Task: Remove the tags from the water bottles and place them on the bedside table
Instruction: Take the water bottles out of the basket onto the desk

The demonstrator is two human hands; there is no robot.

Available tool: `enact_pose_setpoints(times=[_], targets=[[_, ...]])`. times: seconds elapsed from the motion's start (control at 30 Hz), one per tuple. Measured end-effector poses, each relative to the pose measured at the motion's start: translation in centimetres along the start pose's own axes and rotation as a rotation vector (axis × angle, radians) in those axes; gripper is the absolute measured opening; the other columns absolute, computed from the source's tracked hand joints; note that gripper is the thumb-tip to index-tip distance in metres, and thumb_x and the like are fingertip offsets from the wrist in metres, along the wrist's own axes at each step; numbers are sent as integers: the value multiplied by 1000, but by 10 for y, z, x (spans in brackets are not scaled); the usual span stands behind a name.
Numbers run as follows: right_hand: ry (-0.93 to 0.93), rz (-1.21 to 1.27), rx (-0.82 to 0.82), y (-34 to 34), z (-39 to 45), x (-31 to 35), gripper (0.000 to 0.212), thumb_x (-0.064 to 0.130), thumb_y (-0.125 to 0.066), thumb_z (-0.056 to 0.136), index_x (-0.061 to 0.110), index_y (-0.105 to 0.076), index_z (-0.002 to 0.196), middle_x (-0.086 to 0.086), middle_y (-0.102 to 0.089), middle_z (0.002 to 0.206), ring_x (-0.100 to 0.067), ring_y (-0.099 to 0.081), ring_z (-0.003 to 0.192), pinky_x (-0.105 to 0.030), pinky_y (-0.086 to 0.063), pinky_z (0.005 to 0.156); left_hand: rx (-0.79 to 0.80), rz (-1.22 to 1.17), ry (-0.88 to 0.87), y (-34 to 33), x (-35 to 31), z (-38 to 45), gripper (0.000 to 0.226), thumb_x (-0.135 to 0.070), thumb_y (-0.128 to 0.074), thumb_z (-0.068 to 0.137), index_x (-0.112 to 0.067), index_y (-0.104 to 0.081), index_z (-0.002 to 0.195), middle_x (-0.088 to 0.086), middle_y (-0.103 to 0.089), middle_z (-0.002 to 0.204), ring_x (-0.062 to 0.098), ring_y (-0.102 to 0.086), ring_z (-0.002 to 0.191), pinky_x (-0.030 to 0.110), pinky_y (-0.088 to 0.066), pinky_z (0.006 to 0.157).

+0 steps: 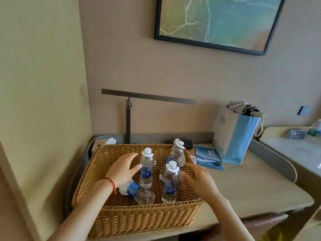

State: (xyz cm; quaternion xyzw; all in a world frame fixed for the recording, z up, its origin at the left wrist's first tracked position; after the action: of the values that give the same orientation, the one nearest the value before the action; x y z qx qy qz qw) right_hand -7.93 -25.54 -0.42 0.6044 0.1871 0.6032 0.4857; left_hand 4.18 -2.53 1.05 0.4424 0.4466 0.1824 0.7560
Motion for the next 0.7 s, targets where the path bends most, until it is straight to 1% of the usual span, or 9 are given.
enact_pose_setpoints(times=[0.17, 0.3, 0.4, 0.47, 0.5, 0.53, 0.6, 0.67, 0.7], targets=[[-101, 120, 24, -25, 31, -19, 55, 53, -51, 87, 31, -39, 135, 3, -44, 143, -17, -43, 128, -35, -39, 100, -15, -145, -25, -21, 12, 56, 54, -31, -53, 90, -15, -35, 139, 6, -39, 146, 19, -34, 134, 32, -29, 109], [-109, 234, 33, -46, 51, -25, 62, 54, -59, 80, 31, -40, 134, 5, -46, 141, -13, -42, 127, -28, -36, 96, -27, -245, -12, -42, 29, 99, 54, -31, -56, 88, -16, -38, 137, 7, -43, 142, 20, -38, 132, 32, -32, 106], [-125, 292, 79, -62, 62, -28, 67, 54, -65, 75, 34, -40, 133, 9, -46, 139, -9, -43, 124, -26, -38, 96, -14, -316, 38, -59, 45, 121, 54, -30, -60, 86, -14, -42, 134, 9, -47, 139, 22, -42, 129, 34, -35, 103], [-135, 312, 100, -71, 68, -30, 68, 53, -68, 72, 36, -40, 132, 14, -47, 134, -4, -42, 119, -27, -41, 97, 22, -351, 40, -72, 54, 129, 56, -30, -65, 82, -14, -45, 132, 8, -51, 136, 21, -45, 125, 31, -38, 99], [-135, 314, 104, -74, 70, -31, 67, 53, -70, 71, 41, -39, 130, 19, -46, 130, 0, -42, 116, -26, -42, 97, 39, -370, 39, -79, 60, 132, 57, -30, -68, 80, -14, -46, 131, 7, -53, 133, 20, -47, 123, 28, -39, 96], [-132, 317, 108, -77, 71, -32, 64, 53, -71, 69, 47, -39, 125, 25, -46, 124, 6, -43, 112, -22, -42, 95, 57, -386, 42, -85, 64, 133, 58, -30, -70, 78, -14, -48, 129, 6, -55, 131, 19, -48, 120, 24, -39, 92], [-142, 315, 126, -80, 71, -33, 55, 54, -73, 65, 60, -38, 108, 38, -44, 110, 18, -46, 101, -8, -40, 82, 82, -420, 54, -96, 73, 134, 59, -29, -73, 74, -15, -50, 127, 5, -56, 128, 18, -50, 118, 20, -40, 87], [-148, 307, 148, -82, 71, -35, 52, 54, -74, 62, 64, -39, 99, 41, -46, 102, 27, -44, 96, -2, -39, 70, 96, -464, 72, -102, 78, 134, 63, -26, -76, 72, -14, -49, 127, 4, -56, 127, 18, -51, 116, 22, -41, 89], [-150, 311, 159, -84, 72, -36, 52, 53, -74, 61, 64, -40, 98, 40, -48, 101, 27, -44, 95, -2, -40, 69, 100, -493, 74, -105, 80, 135, 63, -24, -77, 71, -14, -50, 127, 4, -57, 127, 16, -51, 114, 21, -41, 88]])
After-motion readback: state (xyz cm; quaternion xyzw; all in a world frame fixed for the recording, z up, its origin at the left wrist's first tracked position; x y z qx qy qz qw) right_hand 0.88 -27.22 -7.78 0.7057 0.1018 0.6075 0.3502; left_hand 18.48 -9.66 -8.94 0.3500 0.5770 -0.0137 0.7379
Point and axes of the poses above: each hand's wrist, its own z-axis towards the middle knuckle, its own y-axis out of the back of the hand, x = y × z, the point moved 5 cm from there along z, towards the middle knuckle
